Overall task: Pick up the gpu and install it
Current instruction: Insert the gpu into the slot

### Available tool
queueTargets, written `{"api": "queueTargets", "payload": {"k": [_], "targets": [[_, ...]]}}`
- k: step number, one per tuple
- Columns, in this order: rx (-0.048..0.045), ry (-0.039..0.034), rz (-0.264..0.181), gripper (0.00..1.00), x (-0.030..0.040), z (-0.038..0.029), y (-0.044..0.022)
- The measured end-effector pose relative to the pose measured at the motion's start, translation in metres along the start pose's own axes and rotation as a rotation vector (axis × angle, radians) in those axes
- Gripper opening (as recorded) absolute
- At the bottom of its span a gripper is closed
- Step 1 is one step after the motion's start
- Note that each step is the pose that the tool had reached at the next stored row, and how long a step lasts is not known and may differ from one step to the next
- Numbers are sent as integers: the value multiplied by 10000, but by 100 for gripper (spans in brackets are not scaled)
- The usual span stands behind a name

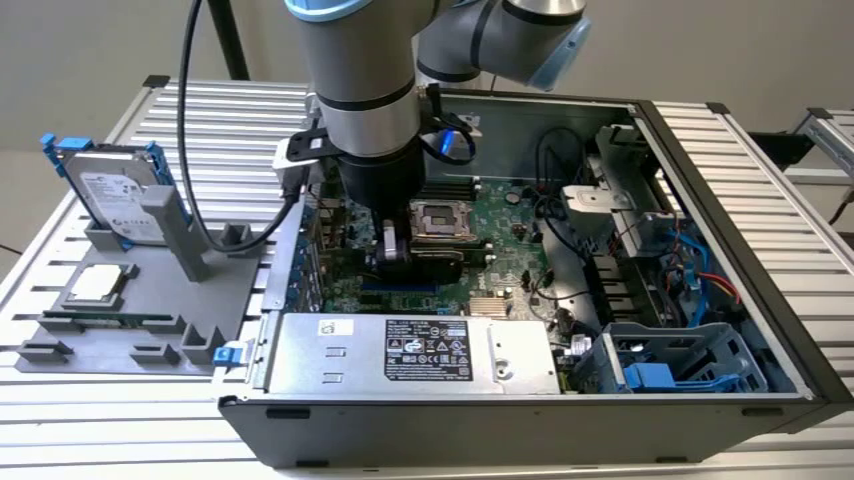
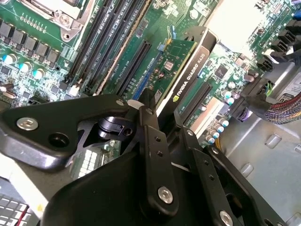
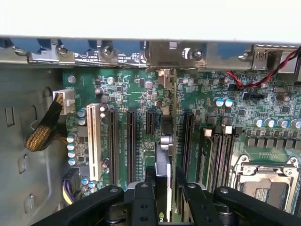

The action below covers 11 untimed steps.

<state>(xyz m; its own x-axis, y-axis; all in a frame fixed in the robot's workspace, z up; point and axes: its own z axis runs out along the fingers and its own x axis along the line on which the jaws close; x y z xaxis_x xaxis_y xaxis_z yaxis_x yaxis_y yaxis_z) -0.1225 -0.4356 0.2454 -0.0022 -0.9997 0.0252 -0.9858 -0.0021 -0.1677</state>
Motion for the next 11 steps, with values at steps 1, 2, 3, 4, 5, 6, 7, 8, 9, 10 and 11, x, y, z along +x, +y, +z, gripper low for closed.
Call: {"api": "queueTargets", "payload": {"k": [1, 2, 3, 4, 5, 6, 7, 8, 9, 10, 11], "targets": [[-1, 5, 30, 0, 0, 0, 0], [-2, 9, 52, 0, -1, 1, -3], [-2, 12, 65, 0, -2, 1, -7], [-1, 14, 78, 0, -2, 1, -9], [-2, 16, 91, 0, -2, 1, -10], [-3, 19, 107, 0, -2, 2, -10], [-3, 23, 129, 0, -4, 2, -11], [-2, 26, 150, 0, -4, 2, -11], [-2, 26, 155, 0, -4, 2, -11], [-3, 27, 157, 0, -4, 2, -11], [-3, 28, 159, 0, -4, 2, -10]]}}
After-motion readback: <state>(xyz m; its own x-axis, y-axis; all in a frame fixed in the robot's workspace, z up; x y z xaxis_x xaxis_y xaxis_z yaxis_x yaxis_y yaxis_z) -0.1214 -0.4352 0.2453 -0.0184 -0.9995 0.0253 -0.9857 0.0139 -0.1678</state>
